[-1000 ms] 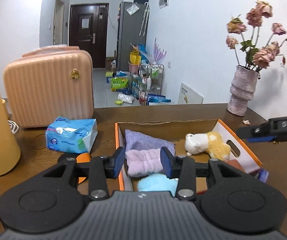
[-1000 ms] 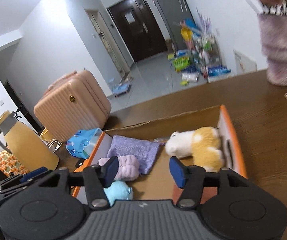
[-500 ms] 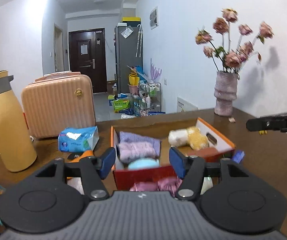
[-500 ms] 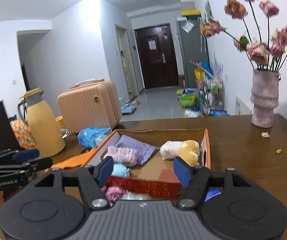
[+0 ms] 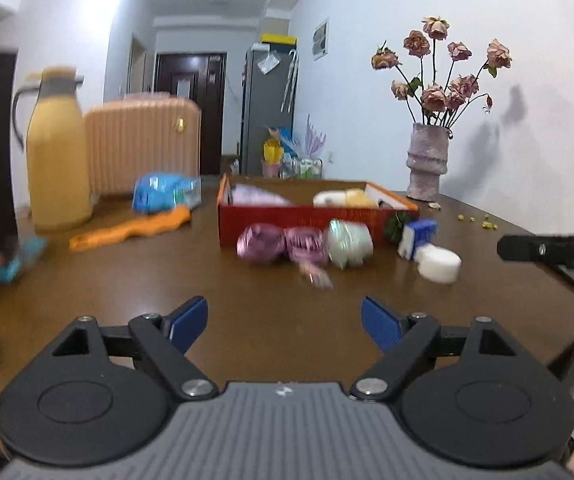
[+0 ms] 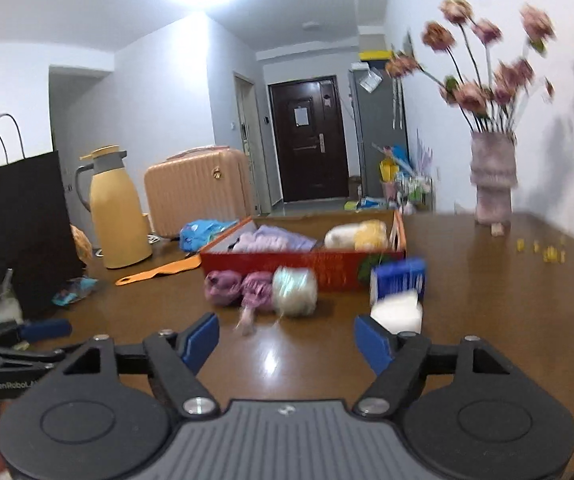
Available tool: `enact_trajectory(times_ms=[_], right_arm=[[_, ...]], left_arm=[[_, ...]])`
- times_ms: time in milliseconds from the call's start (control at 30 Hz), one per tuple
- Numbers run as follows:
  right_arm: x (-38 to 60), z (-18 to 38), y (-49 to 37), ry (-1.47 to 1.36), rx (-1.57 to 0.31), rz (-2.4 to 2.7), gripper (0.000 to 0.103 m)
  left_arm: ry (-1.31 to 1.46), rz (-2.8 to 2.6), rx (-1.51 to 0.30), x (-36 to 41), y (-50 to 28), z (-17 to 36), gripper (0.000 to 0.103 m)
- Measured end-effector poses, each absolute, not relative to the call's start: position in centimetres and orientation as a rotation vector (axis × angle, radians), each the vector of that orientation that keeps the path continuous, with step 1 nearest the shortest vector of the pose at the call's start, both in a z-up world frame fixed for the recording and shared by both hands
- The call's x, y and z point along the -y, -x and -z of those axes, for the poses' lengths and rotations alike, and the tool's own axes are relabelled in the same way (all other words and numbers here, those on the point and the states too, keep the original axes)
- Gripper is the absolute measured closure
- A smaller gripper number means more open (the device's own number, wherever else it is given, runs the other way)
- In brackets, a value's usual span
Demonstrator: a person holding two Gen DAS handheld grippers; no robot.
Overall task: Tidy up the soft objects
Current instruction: 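Move the right tool back to the pink satin scrunchie, then close the right tool on the pink satin scrunchie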
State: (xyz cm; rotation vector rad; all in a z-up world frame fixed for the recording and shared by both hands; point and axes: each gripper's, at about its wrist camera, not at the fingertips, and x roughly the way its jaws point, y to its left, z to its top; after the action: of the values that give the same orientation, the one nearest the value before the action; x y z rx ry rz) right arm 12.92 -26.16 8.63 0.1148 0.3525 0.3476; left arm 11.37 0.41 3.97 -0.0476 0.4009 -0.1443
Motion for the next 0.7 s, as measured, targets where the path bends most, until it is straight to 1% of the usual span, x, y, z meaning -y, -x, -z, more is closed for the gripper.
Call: enact_trajectory(times_ms=[133, 267, 367, 433, 533, 633, 700], right_arm=[[25.4, -6.3, -12.1, -0.022, -0.382, -0.263, 0.027], [25.6, -5.7, -13.0, -0.070, -0.392, -0.265, 0.028], [25.4, -5.2, -14.0, -0.074, -0.393, -0.267, 0.029], [25.1, -4.9, -15.2, -0.092, -0.405, -0.296, 0.041], [23.9, -4.8, -17.6, -0.099, -0.431, -0.346, 0.052], [22.0, -5.0, -20.9, -0.117, -0.442, -0.386, 0.063], [20.5, -5.2, -23.8, -0.141, -0.457, -0.423, 0.066]], left_arm=[[0.023, 0.110, -0.434, -0.8, -11.5, -3.0, 0.017], [0.059, 0.108, -0.452, -1.1, -12.6, -2.5, 0.017], [0.052, 0.094, -0.466, -1.0, -13.9, -1.9, 0.017], [0.069, 0.099, -0.475, -1.3, -15.3, -1.8, 0.017], [0.178, 0.125, -0.490, -2.5, -18.3, -2.4, 0.017], [0.236, 0.119, -0.478, -3.5, -22.5, -3.3, 0.020], [0.232, 0.110, -0.464, -3.7, -25.5, -3.9, 0.023]])
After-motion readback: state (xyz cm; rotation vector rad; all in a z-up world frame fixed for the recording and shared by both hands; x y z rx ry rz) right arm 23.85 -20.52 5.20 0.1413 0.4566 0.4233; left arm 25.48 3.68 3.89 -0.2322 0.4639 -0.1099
